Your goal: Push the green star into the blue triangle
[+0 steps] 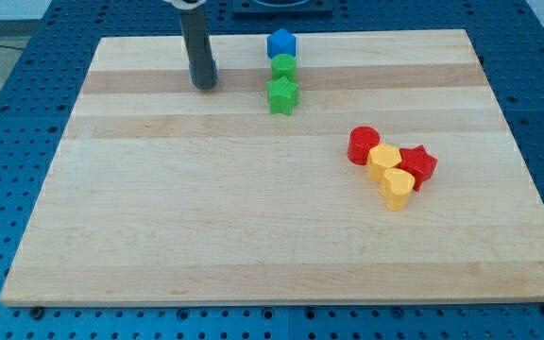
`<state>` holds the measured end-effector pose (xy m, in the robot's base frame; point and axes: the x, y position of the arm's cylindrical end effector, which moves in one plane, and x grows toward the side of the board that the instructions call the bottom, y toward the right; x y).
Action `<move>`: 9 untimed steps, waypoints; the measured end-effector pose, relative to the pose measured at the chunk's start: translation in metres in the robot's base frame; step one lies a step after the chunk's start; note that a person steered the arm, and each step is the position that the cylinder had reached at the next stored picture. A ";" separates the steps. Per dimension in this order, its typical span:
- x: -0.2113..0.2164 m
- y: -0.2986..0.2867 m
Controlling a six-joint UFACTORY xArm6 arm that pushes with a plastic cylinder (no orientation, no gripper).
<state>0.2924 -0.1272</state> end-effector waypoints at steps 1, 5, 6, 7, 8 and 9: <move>0.004 -0.005; 0.095 0.203; 0.065 0.206; 0.054 0.175; 0.054 0.130; 0.053 0.084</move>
<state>0.3455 -0.0436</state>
